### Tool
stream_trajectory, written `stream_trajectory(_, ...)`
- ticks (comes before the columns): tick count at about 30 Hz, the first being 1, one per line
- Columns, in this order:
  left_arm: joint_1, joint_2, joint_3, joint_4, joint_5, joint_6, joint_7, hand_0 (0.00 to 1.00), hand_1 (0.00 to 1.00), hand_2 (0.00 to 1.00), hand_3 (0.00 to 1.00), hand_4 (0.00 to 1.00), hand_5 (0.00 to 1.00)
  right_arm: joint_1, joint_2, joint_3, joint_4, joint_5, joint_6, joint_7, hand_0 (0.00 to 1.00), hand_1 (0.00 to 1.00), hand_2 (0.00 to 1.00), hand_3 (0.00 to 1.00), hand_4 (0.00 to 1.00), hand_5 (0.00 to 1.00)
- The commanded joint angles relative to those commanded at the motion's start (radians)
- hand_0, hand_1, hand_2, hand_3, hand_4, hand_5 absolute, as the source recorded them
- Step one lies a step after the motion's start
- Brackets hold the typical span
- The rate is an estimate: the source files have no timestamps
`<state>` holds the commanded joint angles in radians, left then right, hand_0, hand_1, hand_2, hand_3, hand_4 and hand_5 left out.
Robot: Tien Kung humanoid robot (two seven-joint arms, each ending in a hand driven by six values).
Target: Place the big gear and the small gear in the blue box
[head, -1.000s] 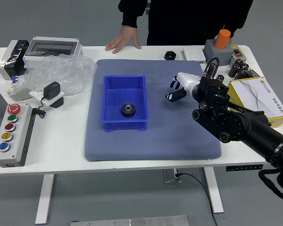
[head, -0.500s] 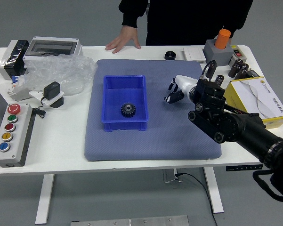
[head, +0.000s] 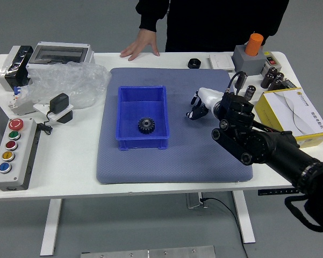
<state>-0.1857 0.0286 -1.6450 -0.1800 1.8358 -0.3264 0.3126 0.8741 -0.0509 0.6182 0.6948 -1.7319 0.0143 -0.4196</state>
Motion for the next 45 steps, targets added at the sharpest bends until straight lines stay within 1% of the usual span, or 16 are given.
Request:
stream_trajectory(2, 0.000, -0.001, -0.001, 0.000, 0.001, 0.000, 0.000, 0.813, 0.795, 0.801, 0.834, 0.627, 0.260, -0.001, 0.003, -0.001, -0.006, -0.003, -0.006, 0.001, 0.620, 0.530, 0.628, 0.674, 0.714, 0.286)
stream_trajectory(3, 0.000, -0.002, -0.001, 0.000, 0.002, 0.000, 0.000, 0.814, 0.796, 0.801, 0.834, 0.628, 0.263, -0.002, 0.005, -0.001, -0.009, -0.006, -0.009, 0.002, 0.625, 0.519, 0.611, 0.663, 0.710, 0.286)
stream_trajectory(11, 0.001, -0.005, -0.003, 0.000, 0.007, -0.001, 0.001, 0.814, 0.795, 0.802, 0.834, 0.628, 0.264, -0.007, 0.013, -0.010, -0.031, -0.024, -0.019, 0.001, 0.620, 0.518, 0.617, 0.662, 0.711, 0.293)
stream_trajectory(14, 0.001, -0.005, -0.003, 0.000, 0.009, -0.001, 0.001, 0.814, 0.795, 0.802, 0.834, 0.628, 0.264, -0.008, 0.013, -0.012, -0.035, -0.035, -0.021, -0.002, 0.620, 0.518, 0.617, 0.662, 0.711, 0.293)
stream_trajectory(15, 0.001, -0.005, -0.003, 0.000, 0.009, -0.001, 0.001, 0.814, 0.796, 0.804, 0.834, 0.628, 0.269, -0.009, 0.013, -0.013, -0.036, -0.037, -0.023, -0.003, 0.634, 0.506, 0.592, 0.654, 0.706, 0.291)
stream_trajectory(20, 0.001, -0.005, -0.003, 0.000, 0.010, -0.001, 0.000, 0.814, 0.796, 0.804, 0.834, 0.628, 0.269, -0.012, 0.015, -0.017, -0.038, -0.054, -0.036, -0.005, 0.634, 0.506, 0.592, 0.654, 0.706, 0.291)
stream_trajectory(21, 0.001, -0.005, -0.003, 0.000, 0.010, -0.001, 0.000, 0.815, 0.796, 0.805, 0.836, 0.628, 0.270, -0.014, 0.016, -0.018, -0.039, -0.058, -0.040, -0.005, 0.666, 0.483, 0.530, 0.615, 0.695, 0.193)
stream_trajectory(26, 0.001, -0.005, -0.003, 0.000, 0.011, -0.002, 0.000, 0.815, 0.796, 0.805, 0.836, 0.628, 0.270, -0.018, 0.019, -0.020, -0.041, -0.071, -0.054, -0.004, 0.666, 0.483, 0.530, 0.615, 0.695, 0.193)
stream_trajectory(27, 0.001, -0.005, -0.003, 0.000, 0.012, -0.002, 0.000, 0.815, 0.797, 0.804, 0.836, 0.628, 0.271, -0.019, 0.020, -0.021, -0.041, -0.074, -0.057, -0.004, 0.660, 0.477, 0.502, 0.593, 0.754, 0.130)
stream_trajectory(32, 0.002, -0.006, -0.002, 0.000, 0.011, -0.001, 0.001, 0.815, 0.797, 0.804, 0.836, 0.628, 0.271, -0.023, 0.022, -0.024, -0.043, -0.083, -0.069, -0.002, 0.660, 0.477, 0.502, 0.593, 0.754, 0.130)
stream_trajectory(33, 0.001, -0.006, -0.002, 0.000, 0.011, -0.001, 0.001, 0.815, 0.797, 0.805, 0.837, 0.628, 0.275, -0.024, 0.023, -0.025, -0.044, -0.084, -0.073, -0.001, 0.628, 0.441, 0.459, 0.548, 0.744, 0.060)
stream_trajectory(38, 0.000, -0.005, -0.001, 0.000, 0.009, -0.001, 0.001, 0.815, 0.797, 0.805, 0.837, 0.628, 0.275, -0.025, 0.027, -0.020, -0.046, -0.093, -0.097, 0.002, 0.628, 0.441, 0.459, 0.548, 0.744, 0.060)
stream_trajectory(39, 0.000, -0.005, -0.001, 0.000, 0.009, -0.001, 0.000, 0.815, 0.796, 0.806, 0.837, 0.628, 0.278, -0.025, 0.028, -0.019, -0.047, -0.094, -0.102, 0.003, 0.563, 0.404, 0.431, 0.514, 0.731, 0.081)
stream_trajectory(44, -0.001, -0.005, 0.000, 0.000, 0.008, 0.000, 0.001, 0.815, 0.796, 0.806, 0.837, 0.628, 0.278, -0.027, 0.033, -0.013, -0.053, -0.096, -0.134, 0.010, 0.563, 0.404, 0.431, 0.514, 0.731, 0.081)
stream_trajectory(45, -0.001, -0.005, 0.000, 0.000, 0.008, 0.000, 0.001, 0.815, 0.797, 0.806, 0.838, 0.628, 0.281, -0.028, 0.034, -0.012, -0.054, -0.095, -0.139, 0.011, 0.511, 0.370, 0.397, 0.479, 0.727, 0.119)
